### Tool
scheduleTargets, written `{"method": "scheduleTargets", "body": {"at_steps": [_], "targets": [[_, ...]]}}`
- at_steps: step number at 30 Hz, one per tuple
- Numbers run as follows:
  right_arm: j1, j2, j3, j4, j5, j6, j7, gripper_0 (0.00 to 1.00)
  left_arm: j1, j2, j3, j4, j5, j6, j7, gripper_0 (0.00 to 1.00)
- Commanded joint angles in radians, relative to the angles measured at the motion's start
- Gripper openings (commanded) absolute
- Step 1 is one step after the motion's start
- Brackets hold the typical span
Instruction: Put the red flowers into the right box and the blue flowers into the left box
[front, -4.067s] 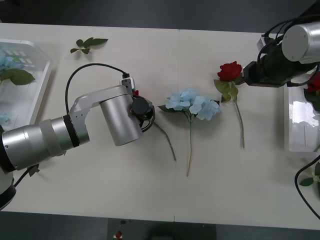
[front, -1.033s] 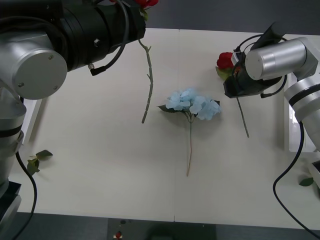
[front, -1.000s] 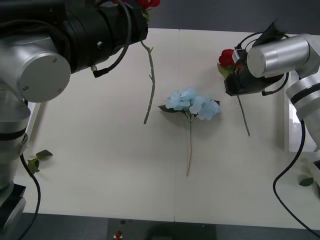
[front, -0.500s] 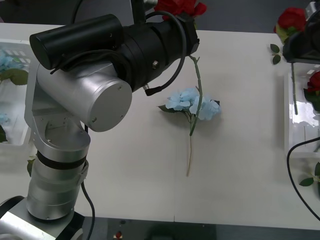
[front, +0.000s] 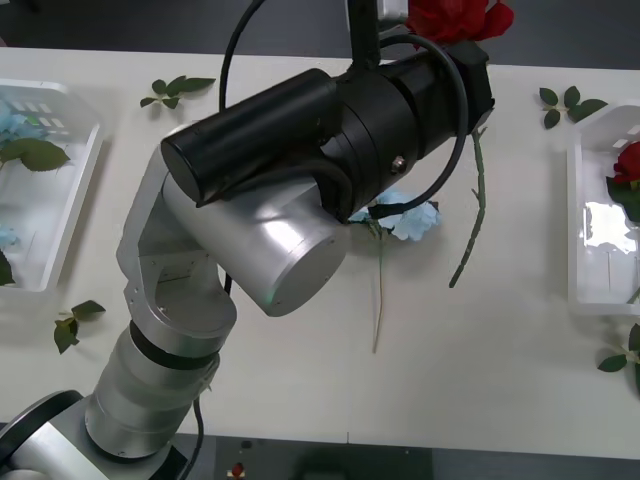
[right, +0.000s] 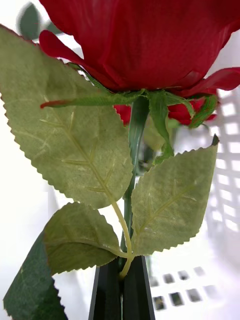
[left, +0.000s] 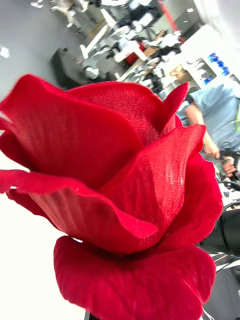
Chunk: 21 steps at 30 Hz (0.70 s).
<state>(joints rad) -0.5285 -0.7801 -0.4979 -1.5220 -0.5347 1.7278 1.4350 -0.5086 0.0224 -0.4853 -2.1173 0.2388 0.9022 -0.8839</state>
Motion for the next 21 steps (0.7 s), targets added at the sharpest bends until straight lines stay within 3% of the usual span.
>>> {"method": "scheduleTargets", "body": {"at_steps": [1,12,13,14,15,16,17,21], "targets": [[-0.005,-0.021,-0.007,0.042,-0.013,-0.036,0.033,0.00,-0.008,0.033,-0.022,0.022,-0.019,-0.052,0.043,0.00],[-0.005,-0.024,0.015,0.299,-0.070,-0.260,0.079,0.02,-0.013,0.041,-0.053,0.023,-0.115,-0.106,0.204,0.00],[-0.004,-0.028,0.013,0.319,-0.088,-0.272,0.087,0.11,-0.014,0.042,-0.055,0.023,-0.124,-0.109,0.229,0.00],[-0.004,-0.034,0.015,0.338,-0.108,-0.283,0.091,0.39,-0.013,0.044,-0.053,0.023,-0.138,-0.114,0.253,0.00],[-0.004,-0.039,0.019,0.348,-0.117,-0.289,0.096,0.82,-0.013,0.044,-0.053,0.023,-0.151,-0.117,0.275,0.00],[-0.004,-0.041,0.024,0.350,-0.119,-0.292,0.097,0.94,-0.013,0.044,-0.053,0.023,-0.154,-0.120,0.289,0.00],[-0.004,-0.047,0.033,0.352,-0.123,-0.293,0.099,1.00,-0.013,0.044,-0.053,0.023,-0.170,-0.124,0.315,0.00],[-0.005,-0.065,0.048,0.347,-0.149,-0.274,0.110,1.00,-0.013,0.044,-0.053,0.023,-0.205,-0.126,0.350,0.00]]}}
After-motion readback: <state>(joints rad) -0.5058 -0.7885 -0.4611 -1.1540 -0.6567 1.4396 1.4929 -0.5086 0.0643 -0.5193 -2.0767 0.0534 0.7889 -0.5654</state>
